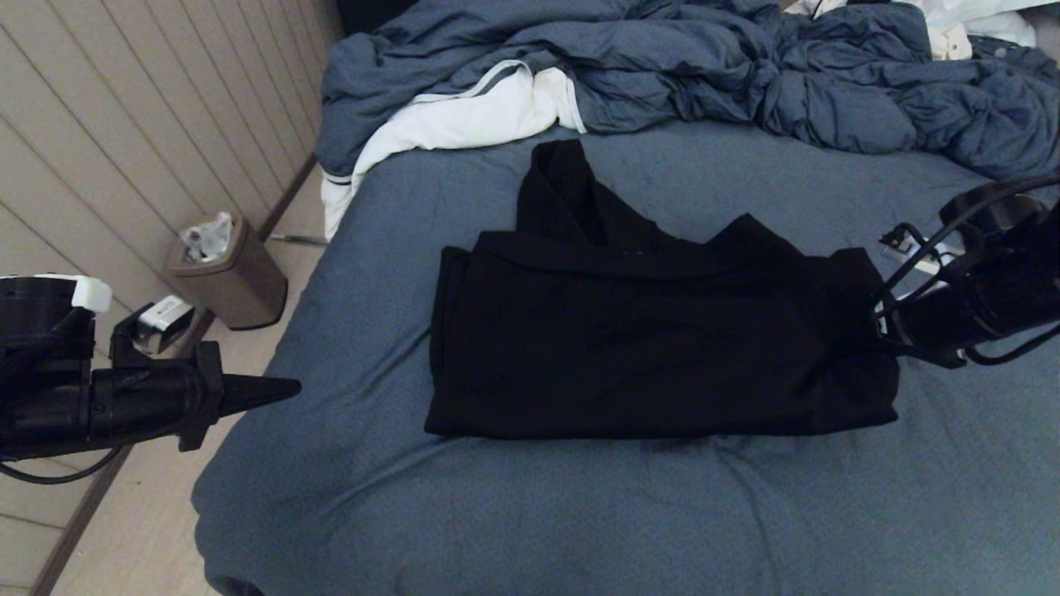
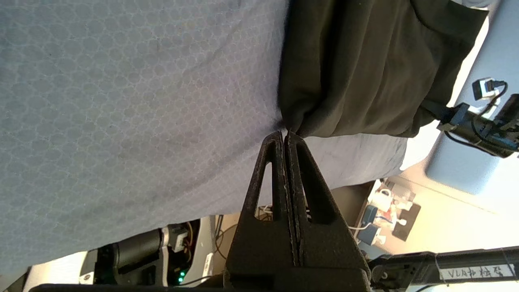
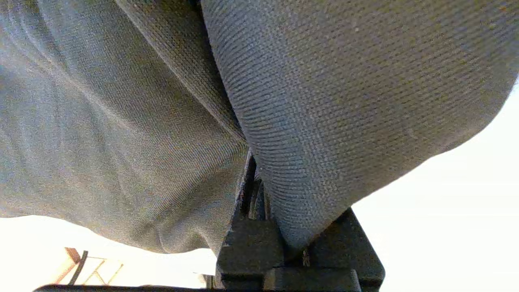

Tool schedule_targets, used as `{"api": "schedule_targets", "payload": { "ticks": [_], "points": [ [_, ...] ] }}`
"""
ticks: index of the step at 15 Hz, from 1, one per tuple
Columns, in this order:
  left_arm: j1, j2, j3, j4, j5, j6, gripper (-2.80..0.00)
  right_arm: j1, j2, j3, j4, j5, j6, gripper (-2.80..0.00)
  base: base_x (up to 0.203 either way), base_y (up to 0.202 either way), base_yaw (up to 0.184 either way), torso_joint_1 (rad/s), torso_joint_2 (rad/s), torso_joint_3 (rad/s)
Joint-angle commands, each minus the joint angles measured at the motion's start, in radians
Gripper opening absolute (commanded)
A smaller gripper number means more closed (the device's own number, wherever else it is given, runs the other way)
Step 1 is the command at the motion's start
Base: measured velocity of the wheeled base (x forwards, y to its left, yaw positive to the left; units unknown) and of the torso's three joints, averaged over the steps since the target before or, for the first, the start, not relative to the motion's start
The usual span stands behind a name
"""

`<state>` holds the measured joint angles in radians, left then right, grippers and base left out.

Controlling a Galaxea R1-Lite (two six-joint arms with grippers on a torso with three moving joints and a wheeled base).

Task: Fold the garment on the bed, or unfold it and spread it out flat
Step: Fold the black sweatshirt

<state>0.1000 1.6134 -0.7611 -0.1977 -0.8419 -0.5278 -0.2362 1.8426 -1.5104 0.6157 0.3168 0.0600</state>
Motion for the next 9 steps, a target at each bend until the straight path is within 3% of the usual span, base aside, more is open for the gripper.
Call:
{"api": "schedule_targets", "payload": {
  "ticks": [1, 9],
  "points": [
    [0.001, -0.001, 0.000, -0.002, -0.005, -0.004, -2.80, 0.001, 0.003, 0.001, 0.004, 0.002, 0.001, -2.80, 0.000, 0.000, 0.000, 0.000, 0.00, 0.000],
    [0.001, -0.003, 0.000, -0.002, -0.005, -0.003, -2.80, 0.006, 0.005, 0.018, -0.004, 0.004, 0.000, -2.80, 0.000, 0.000, 0.000, 0.000, 0.00, 0.000]
  ]
}}
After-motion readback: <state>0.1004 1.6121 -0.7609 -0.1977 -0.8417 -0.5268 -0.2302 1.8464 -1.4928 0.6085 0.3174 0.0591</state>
